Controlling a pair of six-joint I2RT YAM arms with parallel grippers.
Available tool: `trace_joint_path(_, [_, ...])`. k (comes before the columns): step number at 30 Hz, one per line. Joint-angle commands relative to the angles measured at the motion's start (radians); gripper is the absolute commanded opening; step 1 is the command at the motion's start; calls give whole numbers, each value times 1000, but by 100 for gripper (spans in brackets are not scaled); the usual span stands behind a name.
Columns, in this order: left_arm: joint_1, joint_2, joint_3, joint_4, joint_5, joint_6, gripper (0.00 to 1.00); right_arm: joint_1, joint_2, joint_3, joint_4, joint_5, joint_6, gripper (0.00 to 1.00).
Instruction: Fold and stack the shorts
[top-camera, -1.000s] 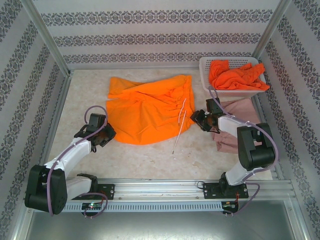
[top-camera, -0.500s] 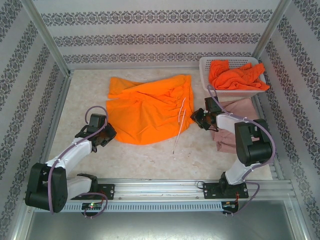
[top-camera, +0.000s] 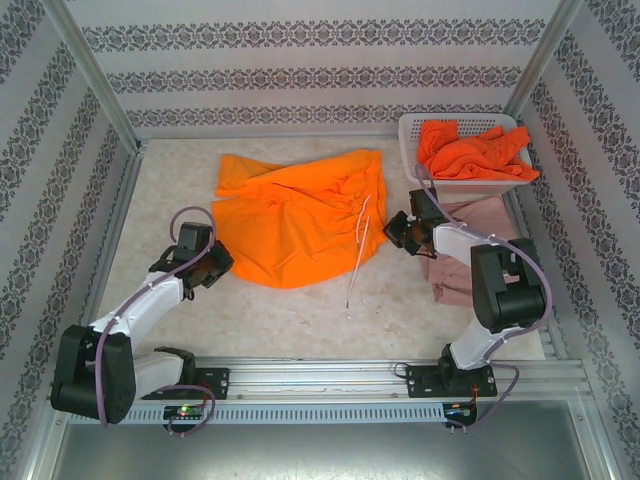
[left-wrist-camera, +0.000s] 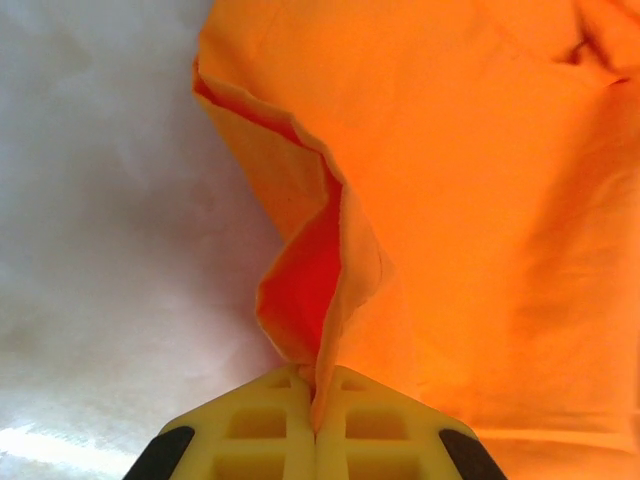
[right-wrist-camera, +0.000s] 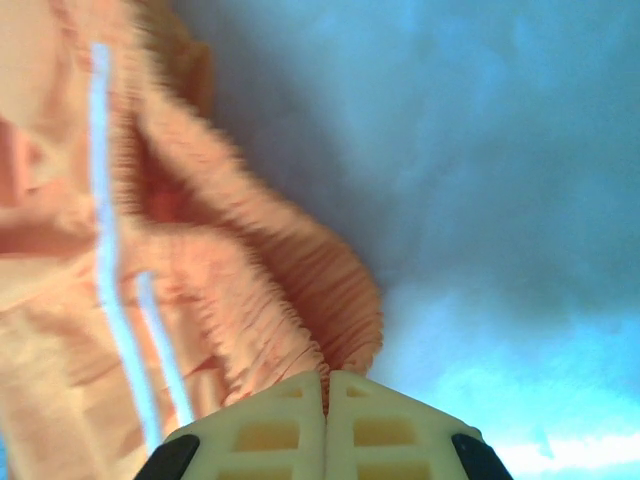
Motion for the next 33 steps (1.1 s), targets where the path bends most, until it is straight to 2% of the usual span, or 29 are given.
trace_joint_path(1, [47,-43,140,-69,-6,60,0,0,-114,98,-17,-10,-36,0])
trace_joint_path(6, [114,-26,413,-158,23,119,0,-1,-197,249,-34,-41,-44,0])
trace_joint_path(9, [140,19,635,-223,29,165,0,-1,-213,373,-47,-55,-53,0])
trace_joint_path(14, [160,105,1000,-304,14,221,0,-1,-216,590,-50,-87,-54,0])
trace_joint_path(20, [166,152,1308,-357,-37,266,0,0,-239,759,-27,-114,-41,0])
trace_joint_path(26, [167,153,1486,-403,-54,293,0,21,-314,804,-34,-112,-67,0])
trace_joint_path(30, [167,153,1510,-424,-76,310,0,47,-348,779,-53,-81,-93,0])
trace_joint_path(33, [168,165,1466,-420,-82,312,0,60,-332,753,-63,-70,-85,0])
